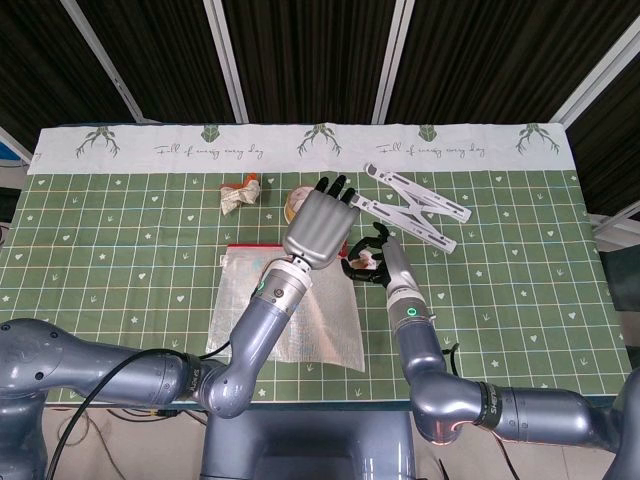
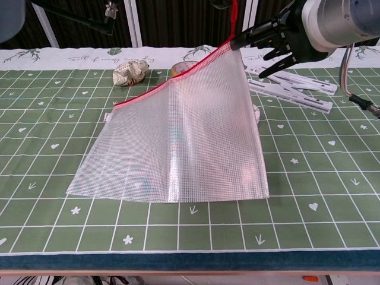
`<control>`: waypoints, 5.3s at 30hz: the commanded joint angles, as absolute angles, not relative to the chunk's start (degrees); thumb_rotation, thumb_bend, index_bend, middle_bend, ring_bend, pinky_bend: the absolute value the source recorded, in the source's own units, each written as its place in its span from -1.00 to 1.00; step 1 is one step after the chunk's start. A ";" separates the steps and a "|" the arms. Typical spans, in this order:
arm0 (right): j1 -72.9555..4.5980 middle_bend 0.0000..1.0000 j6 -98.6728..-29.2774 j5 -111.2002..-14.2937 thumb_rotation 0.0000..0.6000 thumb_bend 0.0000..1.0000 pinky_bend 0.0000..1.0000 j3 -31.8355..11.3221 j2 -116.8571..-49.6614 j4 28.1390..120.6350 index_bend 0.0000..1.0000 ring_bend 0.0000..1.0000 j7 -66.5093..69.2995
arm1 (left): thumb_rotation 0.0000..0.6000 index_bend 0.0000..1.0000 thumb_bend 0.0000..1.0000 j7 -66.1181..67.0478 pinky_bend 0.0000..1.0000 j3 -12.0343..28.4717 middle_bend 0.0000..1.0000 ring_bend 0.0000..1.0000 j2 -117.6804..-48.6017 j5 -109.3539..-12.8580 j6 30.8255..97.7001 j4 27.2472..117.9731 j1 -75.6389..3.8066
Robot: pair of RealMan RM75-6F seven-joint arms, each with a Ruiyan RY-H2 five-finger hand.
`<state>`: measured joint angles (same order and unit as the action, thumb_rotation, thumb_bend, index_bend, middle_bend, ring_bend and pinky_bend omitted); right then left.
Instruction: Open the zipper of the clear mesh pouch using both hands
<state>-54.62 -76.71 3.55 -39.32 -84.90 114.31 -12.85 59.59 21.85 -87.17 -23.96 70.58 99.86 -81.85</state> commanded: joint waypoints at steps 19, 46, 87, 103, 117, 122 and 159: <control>-53.04 -0.88 -75.40 6.43 1.00 0.03 -0.60 -43.73 -81.78 118.24 0.31 -1.00 -11.62 | 1.00 0.22 -0.15 57.25 -0.55 19.21 -0.43 -0.77 -85.40 -24.87 70.56 101.32 -79.26; -52.75 -0.85 -73.25 12.01 1.00 0.05 -0.60 -49.79 -76.29 123.39 0.34 -1.00 -7.00 | 1.00 0.22 -0.15 54.37 -0.55 16.08 -0.43 -0.76 -82.11 -27.19 69.18 100.40 -74.79; -49.13 -0.85 -70.85 11.24 1.00 0.06 -0.60 -45.54 -69.14 117.33 0.34 -1.00 -5.35 | 1.00 0.23 -0.15 42.72 -0.55 9.82 -0.42 -0.77 -62.30 -37.58 68.69 109.40 -58.06; -48.39 -0.91 -70.41 10.67 1.00 0.04 -0.60 -44.41 -68.10 116.77 0.29 -1.00 -4.97 | 1.00 0.11 -0.29 39.09 -0.57 9.06 -0.48 -0.77 -59.40 -39.37 68.08 109.84 -53.44; -45.98 -1.00 -66.65 1.55 1.00 -0.61 -0.60 -38.98 -64.26 120.76 -1.00 -1.00 -8.34 | 1.00 -0.74 -0.76 34.00 -0.86 9.56 -0.93 -1.00 -57.50 -42.80 67.96 113.32 -49.81; -43.18 -1.00 -67.17 -3.21 1.00 -0.61 -0.60 -36.15 -61.26 123.94 -1.00 -1.00 -8.83 | 1.00 -0.74 -0.76 30.90 -0.87 8.66 -0.93 -1.00 -56.05 -46.22 69.79 116.00 -46.39; -2.20 -1.00 -90.28 -83.41 1.00 -0.78 -0.60 -0.08 -59.65 94.78 -1.00 -1.00 -0.32 | 1.00 -1.00 -0.81 9.04 -1.00 -7.56 -1.00 -1.00 -65.85 -89.32 98.35 91.64 -7.51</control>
<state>-2.73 -90.16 -83.76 0.04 -58.96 95.43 -0.93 8.98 -8.12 -65.34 -89.06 98.17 92.10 -7.97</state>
